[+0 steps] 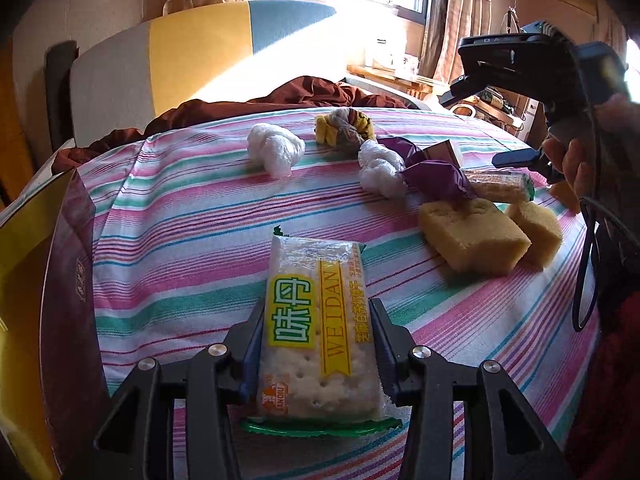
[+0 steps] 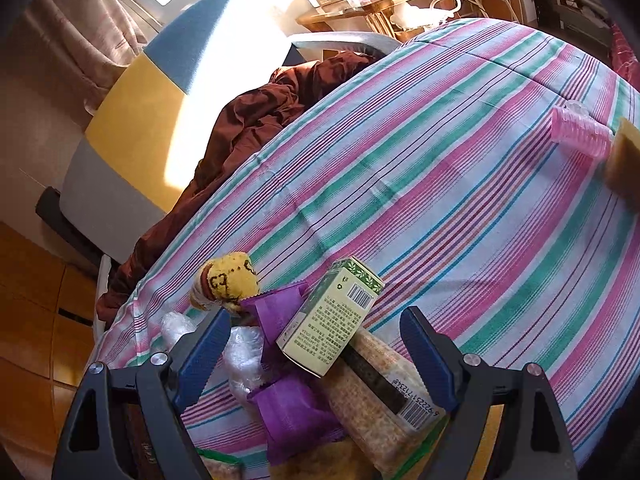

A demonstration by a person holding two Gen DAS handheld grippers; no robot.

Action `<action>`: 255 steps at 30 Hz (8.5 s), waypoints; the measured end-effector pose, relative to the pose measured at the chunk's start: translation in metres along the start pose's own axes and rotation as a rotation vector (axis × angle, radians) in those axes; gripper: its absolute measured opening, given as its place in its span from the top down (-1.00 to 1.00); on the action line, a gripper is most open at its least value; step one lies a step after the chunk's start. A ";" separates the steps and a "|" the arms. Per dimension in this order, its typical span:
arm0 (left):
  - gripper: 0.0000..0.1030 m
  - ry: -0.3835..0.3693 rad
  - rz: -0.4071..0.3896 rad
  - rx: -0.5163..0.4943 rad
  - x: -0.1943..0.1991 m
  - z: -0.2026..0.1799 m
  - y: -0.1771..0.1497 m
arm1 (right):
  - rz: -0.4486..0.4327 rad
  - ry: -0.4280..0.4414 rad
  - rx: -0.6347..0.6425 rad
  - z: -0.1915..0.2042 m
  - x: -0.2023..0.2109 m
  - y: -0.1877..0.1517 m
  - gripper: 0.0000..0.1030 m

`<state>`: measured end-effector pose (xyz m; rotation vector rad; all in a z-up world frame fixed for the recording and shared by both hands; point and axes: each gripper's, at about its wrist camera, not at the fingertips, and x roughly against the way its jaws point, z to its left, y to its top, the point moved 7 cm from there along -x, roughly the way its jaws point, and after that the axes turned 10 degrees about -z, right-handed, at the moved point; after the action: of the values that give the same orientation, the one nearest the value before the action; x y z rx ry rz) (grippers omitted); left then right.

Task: Organize objects

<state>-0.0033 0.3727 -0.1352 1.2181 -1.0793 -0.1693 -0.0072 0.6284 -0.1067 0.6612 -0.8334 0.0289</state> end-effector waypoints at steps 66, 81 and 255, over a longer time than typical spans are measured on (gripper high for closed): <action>0.08 0.011 0.011 -0.038 0.001 -0.003 -0.001 | 0.153 -0.296 0.357 -0.013 -0.056 0.004 0.42; 0.09 0.023 -0.024 -0.033 0.065 -0.008 0.022 | 0.045 -0.244 0.367 -0.003 -0.040 0.017 0.42; -0.70 -0.220 0.171 -0.086 -0.044 -0.097 0.065 | -0.064 -0.057 -0.102 -0.038 0.042 0.011 -0.65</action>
<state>0.0181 0.4912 -0.1022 1.0418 -1.3486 -0.2197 0.0437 0.6488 -0.0903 0.5940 -0.8620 -0.0899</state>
